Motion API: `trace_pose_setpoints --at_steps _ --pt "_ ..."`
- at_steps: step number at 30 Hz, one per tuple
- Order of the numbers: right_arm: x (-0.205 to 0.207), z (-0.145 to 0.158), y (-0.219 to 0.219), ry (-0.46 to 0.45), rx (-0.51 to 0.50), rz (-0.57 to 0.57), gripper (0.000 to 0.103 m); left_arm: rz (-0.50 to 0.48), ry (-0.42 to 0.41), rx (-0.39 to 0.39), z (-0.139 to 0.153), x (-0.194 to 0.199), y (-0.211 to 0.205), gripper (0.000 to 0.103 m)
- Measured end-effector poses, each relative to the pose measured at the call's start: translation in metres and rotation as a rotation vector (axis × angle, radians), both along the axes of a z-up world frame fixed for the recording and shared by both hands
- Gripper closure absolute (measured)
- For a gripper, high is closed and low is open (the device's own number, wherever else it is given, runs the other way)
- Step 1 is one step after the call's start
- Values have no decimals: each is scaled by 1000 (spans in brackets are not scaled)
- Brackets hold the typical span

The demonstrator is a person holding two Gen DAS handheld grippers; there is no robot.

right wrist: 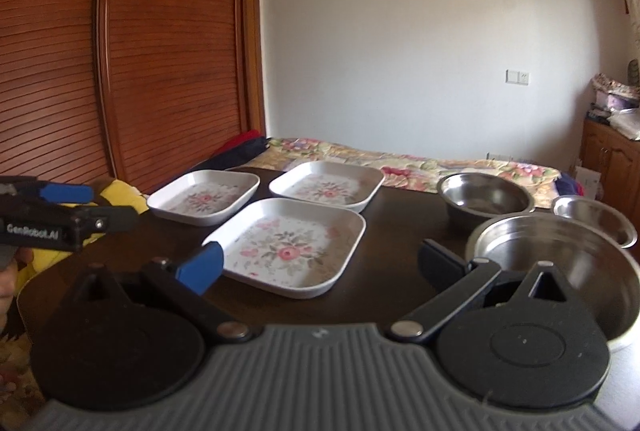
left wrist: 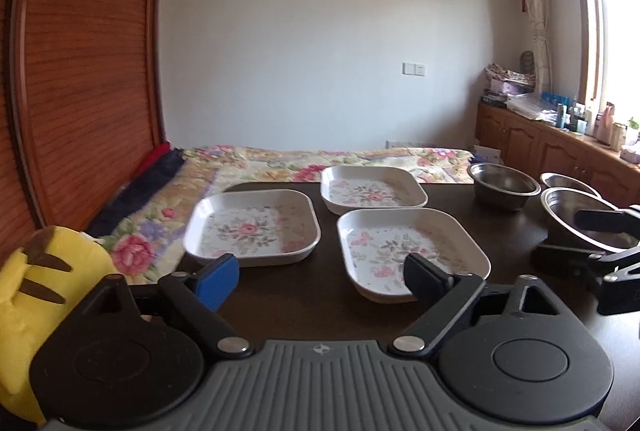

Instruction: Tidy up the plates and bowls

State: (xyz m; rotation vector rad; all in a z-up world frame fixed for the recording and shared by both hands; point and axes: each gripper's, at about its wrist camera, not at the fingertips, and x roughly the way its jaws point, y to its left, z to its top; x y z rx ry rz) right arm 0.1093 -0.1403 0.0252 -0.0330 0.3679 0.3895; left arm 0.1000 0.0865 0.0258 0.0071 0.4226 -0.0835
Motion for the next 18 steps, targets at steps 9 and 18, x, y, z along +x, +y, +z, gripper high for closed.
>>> trace_pose_setpoints --at_steps 9,18 --pt "43 -5 4 82 1 41 14 -40 64 -3 -13 42 -2 41" --pt "81 -12 10 167 13 61 37 -94 130 -30 -18 77 -6 54"
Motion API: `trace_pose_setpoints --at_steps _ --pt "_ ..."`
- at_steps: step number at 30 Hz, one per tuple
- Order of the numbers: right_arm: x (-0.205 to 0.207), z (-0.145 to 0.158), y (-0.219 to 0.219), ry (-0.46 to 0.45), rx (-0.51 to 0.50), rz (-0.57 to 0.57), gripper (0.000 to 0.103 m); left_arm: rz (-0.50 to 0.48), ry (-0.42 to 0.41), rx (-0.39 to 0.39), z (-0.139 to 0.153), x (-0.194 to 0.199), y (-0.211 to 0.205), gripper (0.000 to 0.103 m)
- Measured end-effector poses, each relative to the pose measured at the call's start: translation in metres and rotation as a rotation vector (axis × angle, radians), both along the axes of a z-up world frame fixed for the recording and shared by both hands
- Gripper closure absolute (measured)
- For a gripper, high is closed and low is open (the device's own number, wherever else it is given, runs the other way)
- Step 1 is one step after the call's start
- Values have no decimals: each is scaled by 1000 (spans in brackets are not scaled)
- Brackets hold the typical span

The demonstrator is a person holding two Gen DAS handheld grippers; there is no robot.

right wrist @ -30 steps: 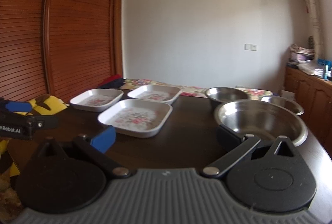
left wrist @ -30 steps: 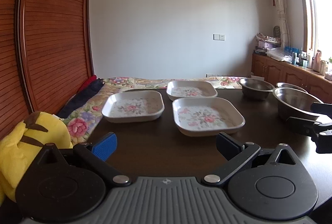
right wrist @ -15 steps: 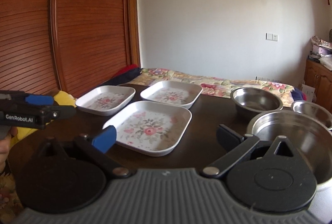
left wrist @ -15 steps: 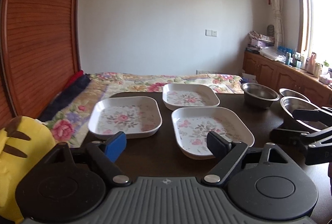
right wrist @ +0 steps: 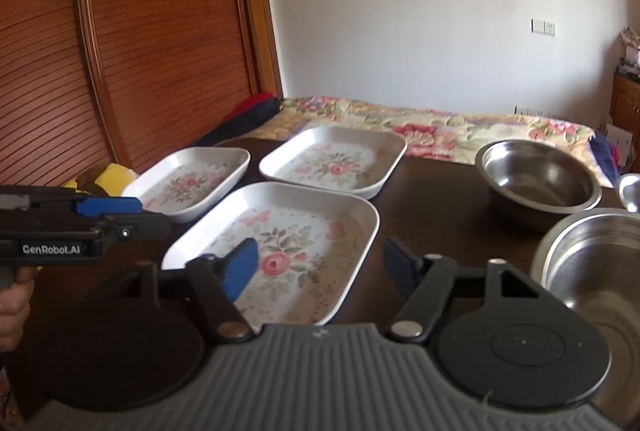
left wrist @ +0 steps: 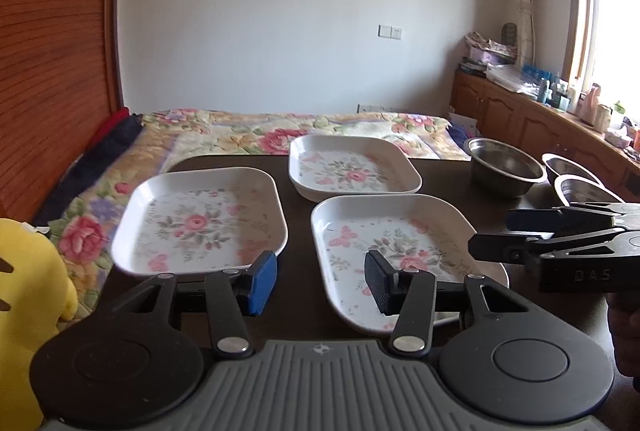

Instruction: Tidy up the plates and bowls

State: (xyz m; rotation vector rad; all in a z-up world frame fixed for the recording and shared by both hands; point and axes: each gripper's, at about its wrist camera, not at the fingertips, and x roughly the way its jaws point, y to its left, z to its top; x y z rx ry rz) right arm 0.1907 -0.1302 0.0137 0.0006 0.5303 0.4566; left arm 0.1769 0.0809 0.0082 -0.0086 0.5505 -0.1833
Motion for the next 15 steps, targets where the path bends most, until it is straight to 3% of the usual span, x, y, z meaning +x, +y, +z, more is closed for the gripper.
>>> trace_pose_setpoints --at_steps 15 --pt "23 -15 1 70 -34 19 51 -36 95 5 -19 31 -7 69"
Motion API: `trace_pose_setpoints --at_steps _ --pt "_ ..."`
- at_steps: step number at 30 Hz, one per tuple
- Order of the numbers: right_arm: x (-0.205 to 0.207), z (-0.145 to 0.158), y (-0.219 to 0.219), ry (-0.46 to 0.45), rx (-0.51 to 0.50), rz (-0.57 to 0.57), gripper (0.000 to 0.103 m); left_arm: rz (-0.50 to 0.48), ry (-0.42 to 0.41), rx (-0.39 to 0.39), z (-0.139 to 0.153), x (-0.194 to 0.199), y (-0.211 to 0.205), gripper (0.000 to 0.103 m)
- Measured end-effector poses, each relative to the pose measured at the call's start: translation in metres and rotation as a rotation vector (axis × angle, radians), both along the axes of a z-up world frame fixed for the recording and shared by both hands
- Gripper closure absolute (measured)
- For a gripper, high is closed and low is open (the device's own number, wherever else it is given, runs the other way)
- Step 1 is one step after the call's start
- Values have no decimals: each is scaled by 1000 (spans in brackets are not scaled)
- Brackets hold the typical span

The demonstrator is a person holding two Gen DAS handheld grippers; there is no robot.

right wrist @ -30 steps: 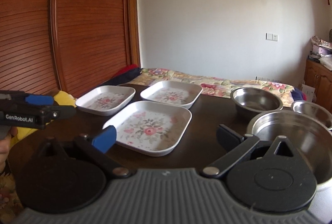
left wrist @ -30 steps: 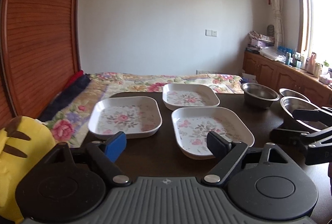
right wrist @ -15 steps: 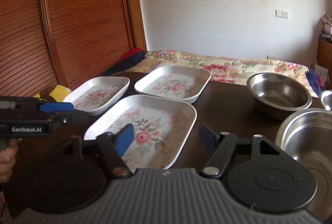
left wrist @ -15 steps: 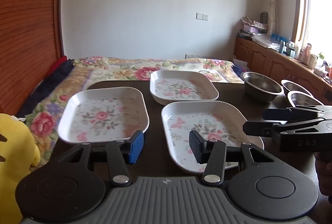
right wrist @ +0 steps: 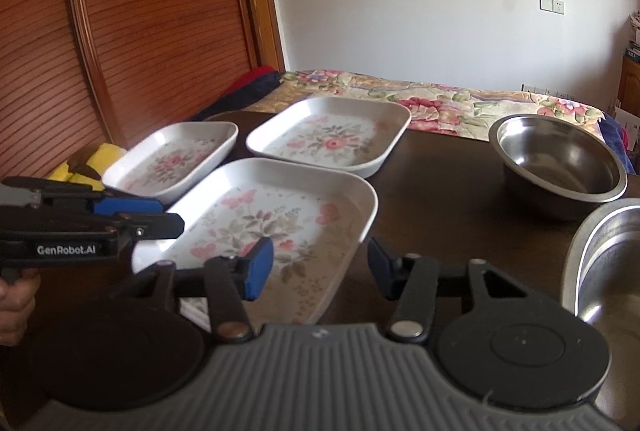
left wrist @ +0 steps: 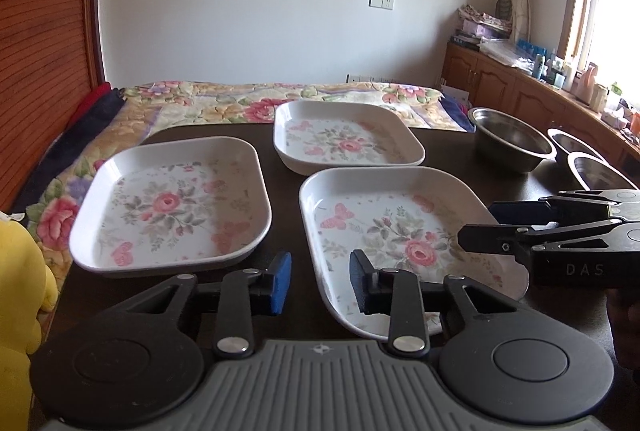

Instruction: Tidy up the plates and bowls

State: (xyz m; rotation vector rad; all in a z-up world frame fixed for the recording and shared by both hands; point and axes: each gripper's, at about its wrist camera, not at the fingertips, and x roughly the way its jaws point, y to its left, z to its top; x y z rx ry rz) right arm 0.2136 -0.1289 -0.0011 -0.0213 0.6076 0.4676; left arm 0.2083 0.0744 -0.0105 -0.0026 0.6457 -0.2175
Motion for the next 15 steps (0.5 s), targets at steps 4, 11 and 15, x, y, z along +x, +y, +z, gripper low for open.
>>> trace_pose_setpoints --at_steps 4,11,15 --pt "3 -3 -1 17 -13 -4 56 -3 18 -6 -3 3 0 69" --pt "3 -5 -1 29 -25 -1 60 -11 27 1 -7 7 -2 71" --pt "3 -5 -1 32 -26 2 63 -10 25 -3 -7 9 -2 75"
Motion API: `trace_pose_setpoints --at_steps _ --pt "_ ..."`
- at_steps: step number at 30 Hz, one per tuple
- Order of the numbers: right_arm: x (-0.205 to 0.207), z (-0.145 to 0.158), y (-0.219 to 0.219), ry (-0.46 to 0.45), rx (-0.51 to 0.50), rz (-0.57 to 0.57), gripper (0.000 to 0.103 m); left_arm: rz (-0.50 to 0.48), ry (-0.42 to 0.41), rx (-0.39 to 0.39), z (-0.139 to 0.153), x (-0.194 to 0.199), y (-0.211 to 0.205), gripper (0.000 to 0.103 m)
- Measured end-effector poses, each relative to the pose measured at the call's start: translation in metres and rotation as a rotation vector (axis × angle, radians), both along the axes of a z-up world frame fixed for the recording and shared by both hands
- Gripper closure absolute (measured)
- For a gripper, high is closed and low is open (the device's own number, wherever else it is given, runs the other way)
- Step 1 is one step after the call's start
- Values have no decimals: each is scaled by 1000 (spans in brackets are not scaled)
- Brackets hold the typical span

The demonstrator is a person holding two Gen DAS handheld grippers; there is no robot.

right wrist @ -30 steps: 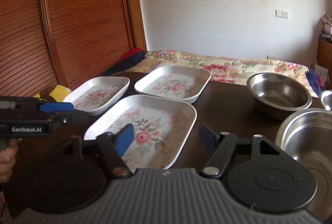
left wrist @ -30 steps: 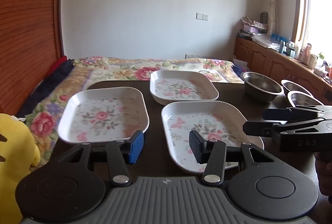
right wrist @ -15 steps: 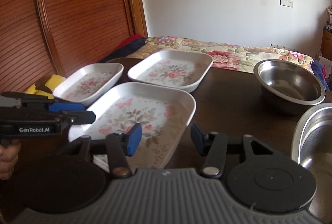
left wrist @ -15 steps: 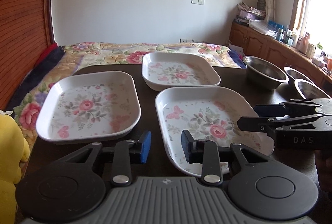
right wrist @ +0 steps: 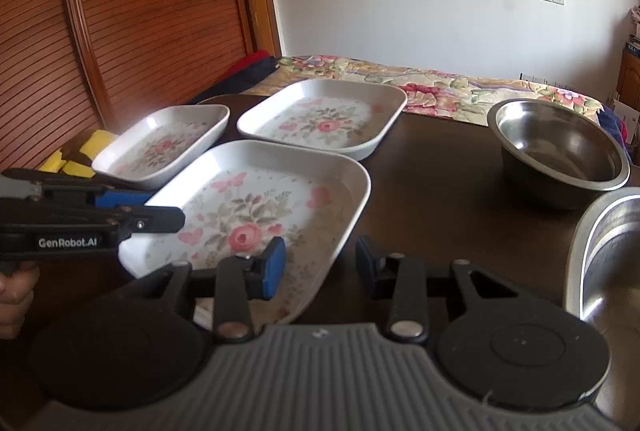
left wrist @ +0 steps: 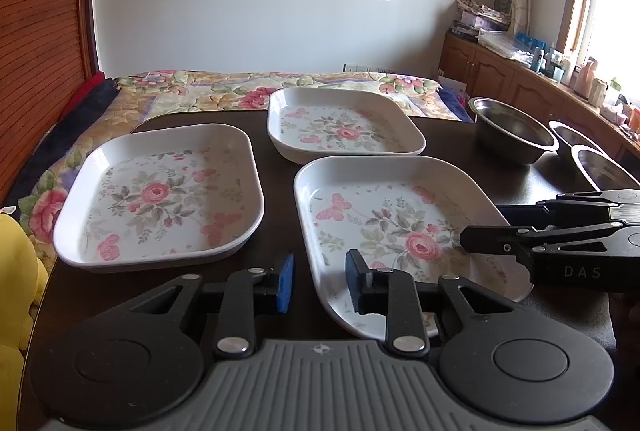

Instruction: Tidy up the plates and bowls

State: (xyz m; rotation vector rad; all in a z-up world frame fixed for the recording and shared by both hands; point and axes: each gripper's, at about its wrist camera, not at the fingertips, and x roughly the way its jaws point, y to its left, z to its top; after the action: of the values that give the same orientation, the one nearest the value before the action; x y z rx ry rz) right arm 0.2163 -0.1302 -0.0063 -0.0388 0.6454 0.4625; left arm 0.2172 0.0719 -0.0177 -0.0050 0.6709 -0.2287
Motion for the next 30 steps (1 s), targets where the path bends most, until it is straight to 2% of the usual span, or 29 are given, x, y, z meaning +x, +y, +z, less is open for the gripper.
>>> trace_pose_setpoints --at_steps 5,8,30 --pt "0 0 0 1 5 3 67 -6 -5 -5 -1 0 0 84" --pt "-1 -1 2 -3 2 5 70 0 -6 -9 -1 -1 0 86" --pt "-17 5 -7 -26 41 -26 80 4 -13 -41 8 -30 -2 87"
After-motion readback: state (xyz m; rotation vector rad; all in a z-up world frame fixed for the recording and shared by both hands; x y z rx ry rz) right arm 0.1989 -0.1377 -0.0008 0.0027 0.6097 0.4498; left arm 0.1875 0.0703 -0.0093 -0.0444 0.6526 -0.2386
